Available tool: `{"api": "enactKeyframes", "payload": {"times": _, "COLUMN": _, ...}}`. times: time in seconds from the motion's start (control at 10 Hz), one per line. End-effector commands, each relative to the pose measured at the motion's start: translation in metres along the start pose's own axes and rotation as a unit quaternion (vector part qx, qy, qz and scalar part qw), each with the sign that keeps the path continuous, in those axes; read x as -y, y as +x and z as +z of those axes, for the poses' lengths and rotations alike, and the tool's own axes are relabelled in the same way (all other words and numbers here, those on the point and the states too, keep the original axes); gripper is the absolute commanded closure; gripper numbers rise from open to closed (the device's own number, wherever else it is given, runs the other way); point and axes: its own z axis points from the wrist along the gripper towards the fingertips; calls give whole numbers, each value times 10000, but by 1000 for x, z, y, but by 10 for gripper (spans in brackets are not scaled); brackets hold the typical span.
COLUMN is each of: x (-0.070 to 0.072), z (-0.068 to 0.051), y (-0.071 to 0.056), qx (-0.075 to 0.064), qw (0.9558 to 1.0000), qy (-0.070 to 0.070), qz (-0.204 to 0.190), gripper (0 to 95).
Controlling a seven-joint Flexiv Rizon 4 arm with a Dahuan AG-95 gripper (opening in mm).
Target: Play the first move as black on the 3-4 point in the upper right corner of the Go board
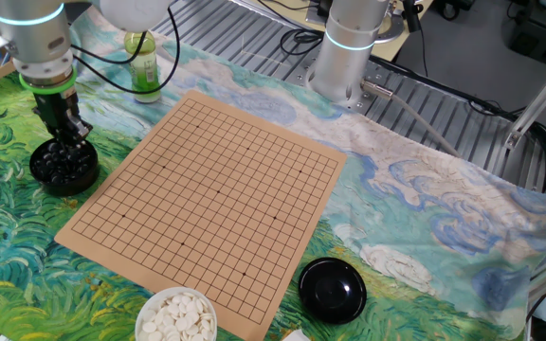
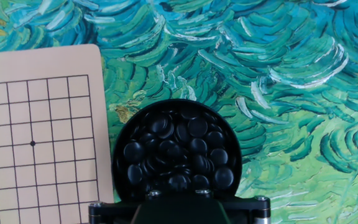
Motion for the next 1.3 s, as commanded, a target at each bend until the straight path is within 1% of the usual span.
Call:
{"api": "enactKeyframes", "payload": {"times": 0.1, "x": -8, "z": -6, "y": -2, "qx": -28, "qw": 10000, "qy": -4, "qz": 91, "gripper": 570}}
{"api": "enactKeyframes", "payload": {"times": 0.2, "x": -10, "z": -7, "y": -2, "qx": -31, "qw": 9999, "qy": -1, "qz": 105, "gripper": 570}}
{"api": "enactKeyframes", "payload": {"times": 0.3, "x": -17, "z": -10, "y": -4, "qx": -36, "qw": 9999, "qy": 1, "qz": 138, "gripper": 570}}
{"api": "enactKeyframes", "payload": {"times": 0.4, "x": -18, "z": -11, "y": -5, "qx": -38, "qw": 9999, "qy": 0, "qz": 144, "gripper": 570}}
{"api": "enactKeyframes", "payload": {"times": 0.5, "x": -19, "z": -11, "y": -7, "qx": -54, "qw": 9999, "qy": -17, "qz": 124, "gripper": 760}}
{"api": "enactKeyframes", "payload": {"times": 0.6, "x": -19, "z": -11, "y": -8, "qx": -61, "qw": 9999, "qy": -24, "qz": 109, "gripper": 760}}
{"api": "enactKeyframes", "payload": {"times": 0.8, "x": -19, "z": -6, "y": -9, "qx": -64, "qw": 9999, "qy": -56, "qz": 102, "gripper": 760}}
{"api": "enactKeyframes", "payload": {"times": 1.0, "x": -20, "z": -3, "y": -9, "qx": -56, "qw": 9999, "qy": -56, "qz": 119, "gripper": 760}}
{"api": "enactKeyframes", "payload": {"times": 1.3, "x": -23, "z": -4, "y": -9, "qx": -62, "qw": 9999, "qy": -59, "qz": 141, "gripper": 760}}
